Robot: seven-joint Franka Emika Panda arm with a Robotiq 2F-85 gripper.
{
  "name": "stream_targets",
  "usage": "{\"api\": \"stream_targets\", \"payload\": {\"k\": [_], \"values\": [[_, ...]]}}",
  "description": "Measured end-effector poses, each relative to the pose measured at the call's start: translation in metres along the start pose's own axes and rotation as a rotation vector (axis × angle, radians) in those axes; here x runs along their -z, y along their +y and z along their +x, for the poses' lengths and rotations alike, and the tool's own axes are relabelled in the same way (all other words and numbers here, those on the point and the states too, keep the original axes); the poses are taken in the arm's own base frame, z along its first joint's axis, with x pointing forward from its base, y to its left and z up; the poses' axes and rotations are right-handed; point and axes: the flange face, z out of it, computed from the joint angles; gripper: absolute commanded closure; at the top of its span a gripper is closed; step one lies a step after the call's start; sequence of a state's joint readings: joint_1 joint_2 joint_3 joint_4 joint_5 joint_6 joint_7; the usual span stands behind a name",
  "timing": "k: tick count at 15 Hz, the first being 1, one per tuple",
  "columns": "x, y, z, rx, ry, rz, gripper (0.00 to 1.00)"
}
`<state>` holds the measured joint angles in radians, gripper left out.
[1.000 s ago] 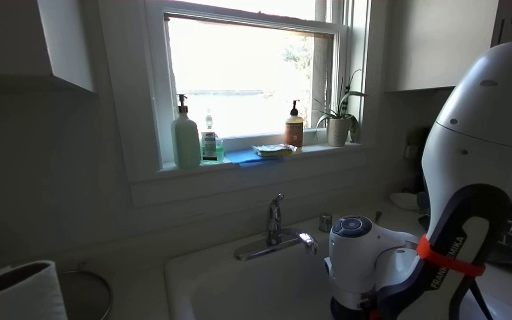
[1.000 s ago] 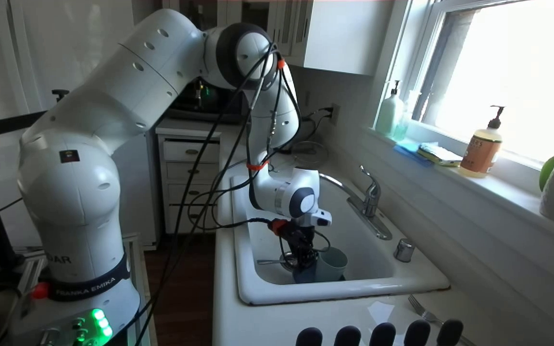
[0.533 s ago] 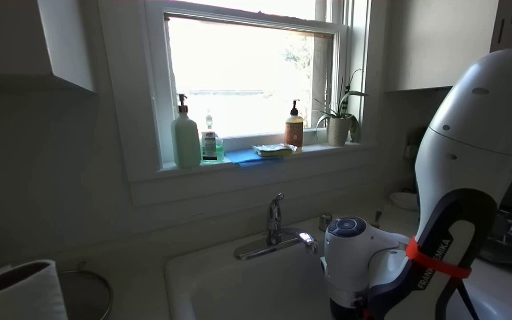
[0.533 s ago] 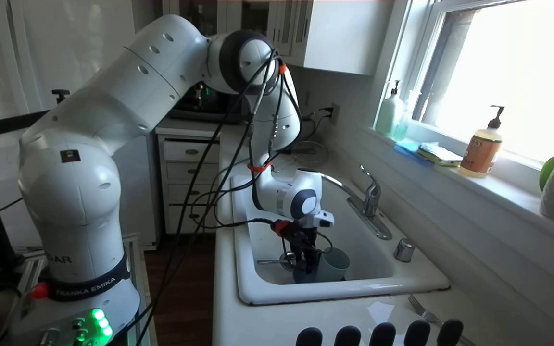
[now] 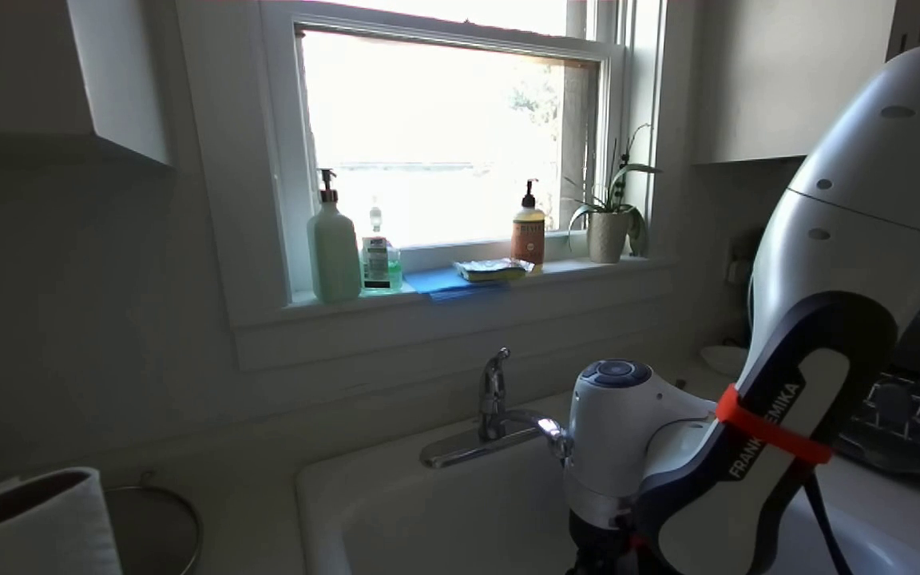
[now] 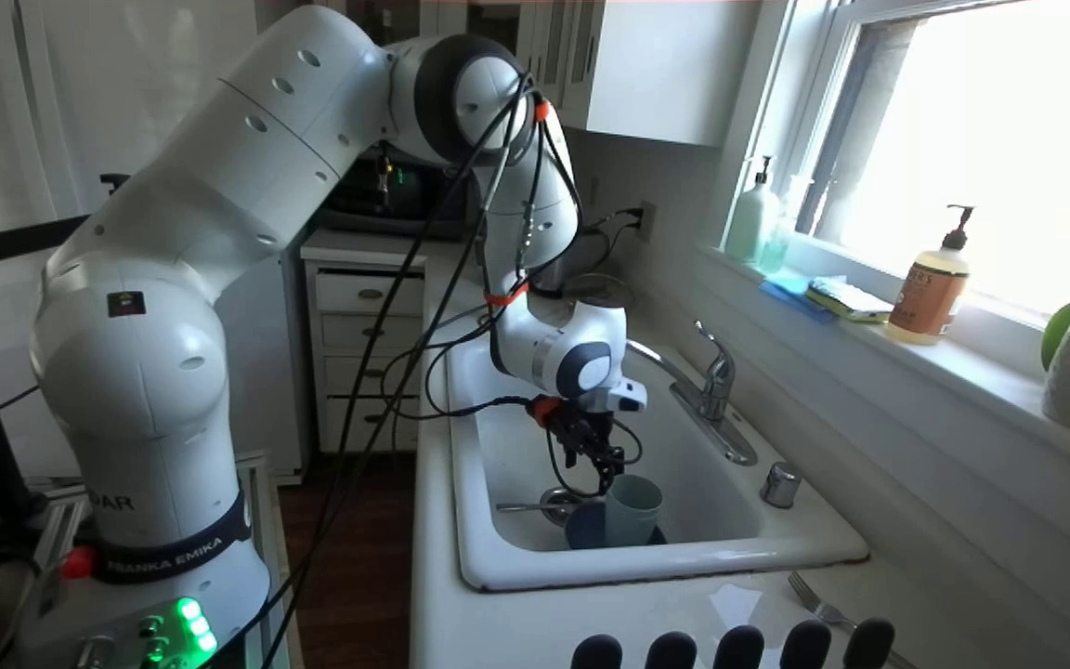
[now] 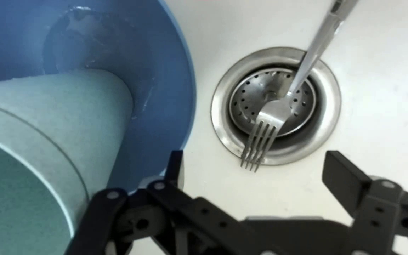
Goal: Stack up the grey cups, put them in the blue bowl and then put bowl with the cup in the sink
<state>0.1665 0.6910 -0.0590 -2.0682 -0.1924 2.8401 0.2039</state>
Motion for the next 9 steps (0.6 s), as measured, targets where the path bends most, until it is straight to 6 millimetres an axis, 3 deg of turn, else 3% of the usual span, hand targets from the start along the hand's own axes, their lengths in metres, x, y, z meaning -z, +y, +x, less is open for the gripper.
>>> {"api": "stream_targets", "payload": {"k": [5,9], "values": [[0.036,0.002,0.004,-0.045,0.026,0.037,0.0],[0.078,0.006,0.002,-0.057,0.055,0.043,0.0]]}}
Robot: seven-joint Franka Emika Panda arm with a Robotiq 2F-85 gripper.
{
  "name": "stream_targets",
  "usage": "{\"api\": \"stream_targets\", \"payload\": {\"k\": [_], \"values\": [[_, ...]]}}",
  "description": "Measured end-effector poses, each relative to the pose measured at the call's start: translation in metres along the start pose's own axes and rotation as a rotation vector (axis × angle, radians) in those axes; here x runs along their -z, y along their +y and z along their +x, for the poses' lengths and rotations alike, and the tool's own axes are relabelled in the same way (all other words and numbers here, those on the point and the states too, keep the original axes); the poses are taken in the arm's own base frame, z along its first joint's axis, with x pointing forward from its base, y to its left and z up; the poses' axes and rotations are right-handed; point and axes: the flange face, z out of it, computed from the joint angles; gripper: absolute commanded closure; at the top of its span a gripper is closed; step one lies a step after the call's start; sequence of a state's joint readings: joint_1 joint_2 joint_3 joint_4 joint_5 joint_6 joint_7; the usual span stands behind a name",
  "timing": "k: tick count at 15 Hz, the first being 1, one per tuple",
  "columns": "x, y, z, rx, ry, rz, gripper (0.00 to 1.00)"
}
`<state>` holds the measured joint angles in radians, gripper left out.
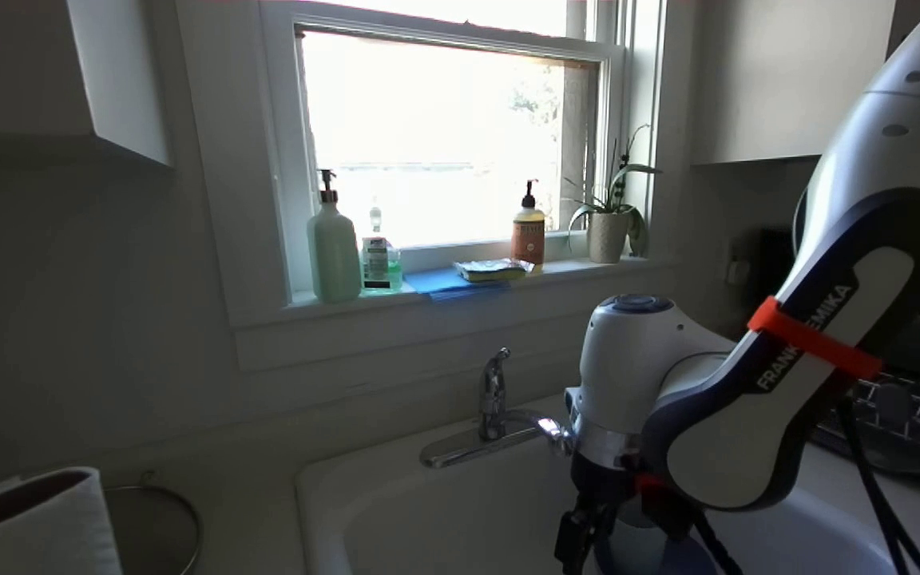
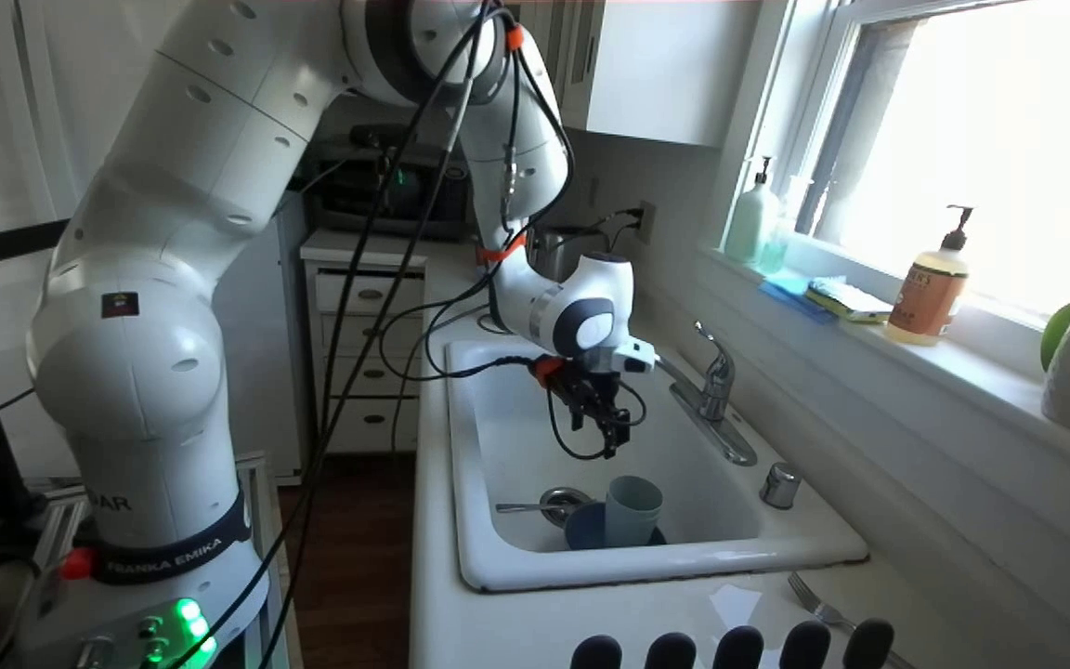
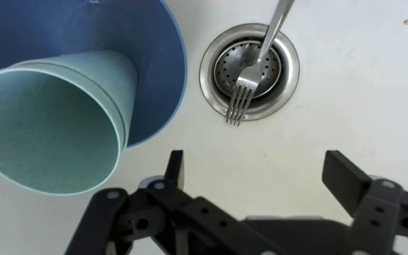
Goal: Stack up the grey cups, put them in the blue bowl and then put bowl with the cup in the sink
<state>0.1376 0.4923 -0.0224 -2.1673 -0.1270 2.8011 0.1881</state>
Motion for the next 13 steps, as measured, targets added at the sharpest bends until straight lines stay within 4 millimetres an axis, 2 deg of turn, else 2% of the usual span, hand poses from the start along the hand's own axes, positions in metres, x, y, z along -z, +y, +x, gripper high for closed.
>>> {"api": "stream_targets", "payload": {"k": [3,8,11,13], "values": [[0.035,0.013,-0.003,-0.013,0.004,-0.02,0.0],[0.093,0.064,-0.008,-0.035,-0.033,-0.114,0.0],[0.119,0.093,-0.012,-0.078,-0.062,-0.136,0.0],[0.128,0.108,-0.015,-0.087,-0.087,-0.135,0.0]]}}
